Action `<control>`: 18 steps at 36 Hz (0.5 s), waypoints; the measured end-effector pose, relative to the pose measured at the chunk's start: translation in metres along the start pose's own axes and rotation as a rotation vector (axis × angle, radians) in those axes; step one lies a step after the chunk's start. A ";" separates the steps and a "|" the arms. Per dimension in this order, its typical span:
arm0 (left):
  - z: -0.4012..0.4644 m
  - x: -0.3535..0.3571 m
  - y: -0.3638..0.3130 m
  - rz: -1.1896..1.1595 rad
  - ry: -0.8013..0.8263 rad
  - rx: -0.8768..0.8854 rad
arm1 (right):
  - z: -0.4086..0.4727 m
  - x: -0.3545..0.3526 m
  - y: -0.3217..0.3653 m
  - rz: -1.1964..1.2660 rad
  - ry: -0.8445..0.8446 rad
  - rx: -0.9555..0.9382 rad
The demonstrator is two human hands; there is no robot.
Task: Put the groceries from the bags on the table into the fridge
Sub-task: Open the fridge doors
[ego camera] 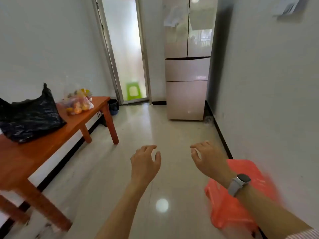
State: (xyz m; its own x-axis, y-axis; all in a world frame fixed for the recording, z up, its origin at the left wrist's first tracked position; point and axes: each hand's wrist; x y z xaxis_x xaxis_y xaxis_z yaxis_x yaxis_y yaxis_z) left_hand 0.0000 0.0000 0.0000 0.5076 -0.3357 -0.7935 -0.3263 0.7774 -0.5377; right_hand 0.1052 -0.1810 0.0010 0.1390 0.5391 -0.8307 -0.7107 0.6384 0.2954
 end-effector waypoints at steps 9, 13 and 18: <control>0.083 0.107 0.027 0.150 0.167 -0.020 | 0.045 0.097 -0.101 0.015 0.267 0.150; 0.164 0.148 0.020 0.220 0.226 -0.005 | 0.109 0.125 -0.159 0.012 0.321 0.210; 0.281 0.193 -0.013 0.261 0.273 0.017 | 0.206 0.141 -0.219 0.052 0.332 0.250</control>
State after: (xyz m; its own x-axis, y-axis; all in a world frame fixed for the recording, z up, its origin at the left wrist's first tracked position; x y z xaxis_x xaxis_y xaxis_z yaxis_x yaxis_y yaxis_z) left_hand 0.3262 0.0748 -0.0663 0.1773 -0.2529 -0.9511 -0.4019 0.8636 -0.3045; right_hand 0.4222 -0.1312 -0.0838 -0.1513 0.3943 -0.9064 -0.5162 0.7505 0.4127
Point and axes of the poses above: each hand's wrist, its own z-axis towards the middle knuckle, its own x-axis out of the palm, y = z × x, and after that the axes turned 3 degrees about -x, right-handed
